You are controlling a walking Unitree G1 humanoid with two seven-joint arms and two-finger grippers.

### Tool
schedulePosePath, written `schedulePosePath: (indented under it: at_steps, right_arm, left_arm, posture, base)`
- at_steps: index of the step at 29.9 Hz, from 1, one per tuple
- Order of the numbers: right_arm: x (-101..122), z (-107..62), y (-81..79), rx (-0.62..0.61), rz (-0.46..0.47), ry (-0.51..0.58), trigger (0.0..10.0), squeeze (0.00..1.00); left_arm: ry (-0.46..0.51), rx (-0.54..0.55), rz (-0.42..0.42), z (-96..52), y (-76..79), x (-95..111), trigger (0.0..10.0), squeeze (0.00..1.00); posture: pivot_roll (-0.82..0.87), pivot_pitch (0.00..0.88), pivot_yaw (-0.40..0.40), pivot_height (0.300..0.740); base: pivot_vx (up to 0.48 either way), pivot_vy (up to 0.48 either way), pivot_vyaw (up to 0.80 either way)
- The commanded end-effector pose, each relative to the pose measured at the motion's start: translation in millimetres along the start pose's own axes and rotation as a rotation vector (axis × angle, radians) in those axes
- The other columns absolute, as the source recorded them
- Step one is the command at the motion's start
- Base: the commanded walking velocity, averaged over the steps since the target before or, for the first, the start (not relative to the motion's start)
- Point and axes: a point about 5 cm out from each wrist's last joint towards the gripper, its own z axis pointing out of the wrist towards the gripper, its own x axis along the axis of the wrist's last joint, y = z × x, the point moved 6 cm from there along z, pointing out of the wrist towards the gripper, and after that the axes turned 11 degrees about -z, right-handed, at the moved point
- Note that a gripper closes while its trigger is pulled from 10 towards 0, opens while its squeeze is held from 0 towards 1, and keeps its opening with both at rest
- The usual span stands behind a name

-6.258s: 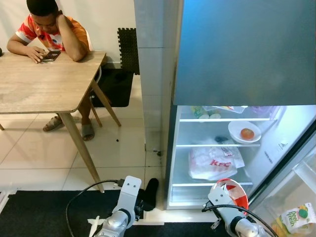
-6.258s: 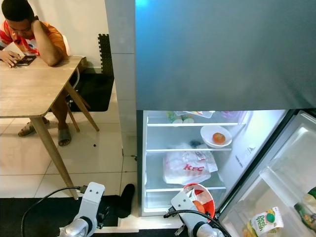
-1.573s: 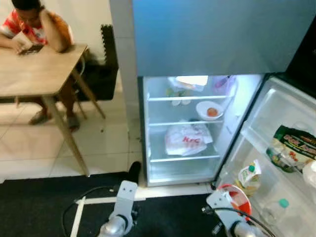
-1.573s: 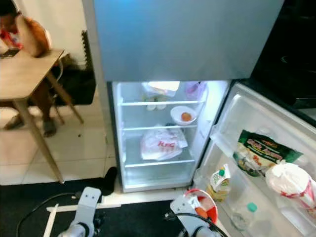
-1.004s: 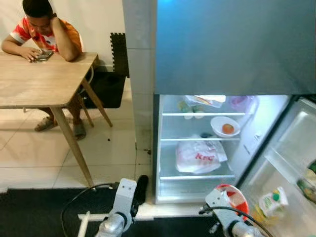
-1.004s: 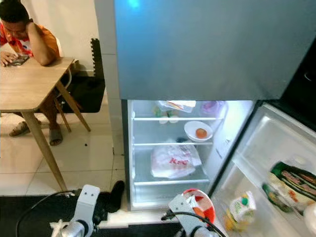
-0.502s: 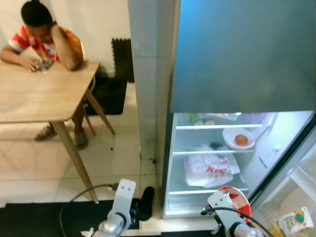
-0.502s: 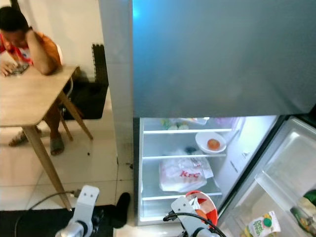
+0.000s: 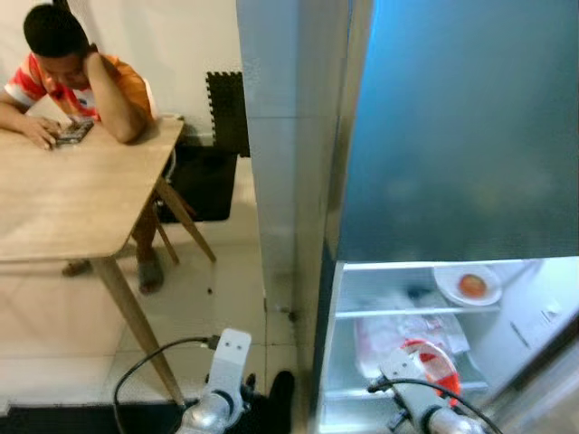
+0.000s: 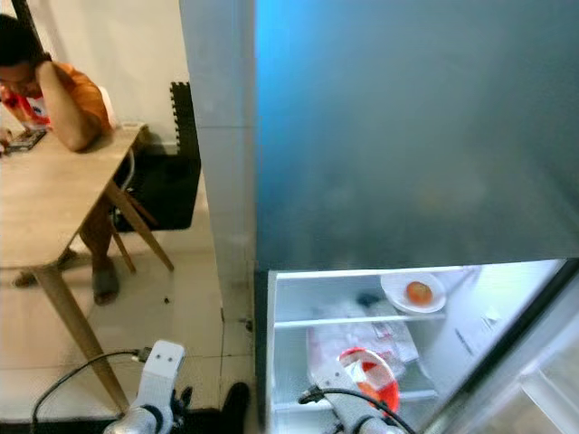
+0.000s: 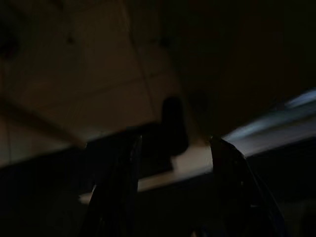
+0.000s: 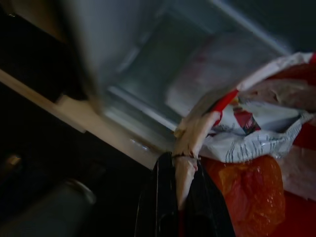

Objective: Restocking fridge

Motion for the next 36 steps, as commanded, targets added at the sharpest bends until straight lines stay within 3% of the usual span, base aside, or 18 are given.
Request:
schedulePosePath:
  at_steps: [1, 17, 26, 28, 36]
  right_arm:
    - [8, 0.7, 3.3, -0.019, 0.007, 0.024, 10.0, 0.0]
    - [2, -0.2, 4.2, -0.019, 0.015, 0.008, 10.0, 0.0]
    - [-28, -4.3, -8.3, 0.011, 0.056, -0.087, 10.0, 0.0]
    - [-46, -8.1, -15.3, 0.022, 0.149, -0.145, 10.0, 0.0]
    - [-47, -8.0, -11.2, 0.006, 0.169, -0.167, 10.0, 0.0]
  left_arm:
    - [-0.023, 0.003, -0.006, -2.1, -0.5, -9, 10.0, 0.0]
    - [-0.039, 0.007, -0.006, -3.0, 0.6, -15, 10.0, 0.0]
    - [-0.198, 0.121, -0.085, -23.3, -28.6, -68, 10.0, 0.0]
    - [-0.243, 0.146, -0.107, -30.6, -34.5, -83, 10.0, 0.0]
    - [-0.263, 0.154, -0.128, -33.5, -36.0, -89, 10.0, 0.0]
  posture:
    - [-0.03, 0.0, -0.016, 0.74]
    - [-0.03, 0.0, -0.017, 0.74]
    - [-0.02, 0.0, -0.017, 0.74]
    - [-0.02, 0.0, -0.023, 0.74]
    - [-0.02, 0.0, -0.024, 0.74]
  base:
    - [0.322, 0.0, 0.0]
    - [0.0, 0.0, 0.0]
    - [0.0, 0.0, 0.0]
    - [0.0, 0.0, 0.0]
    - [0.0, 0.0, 0.0]
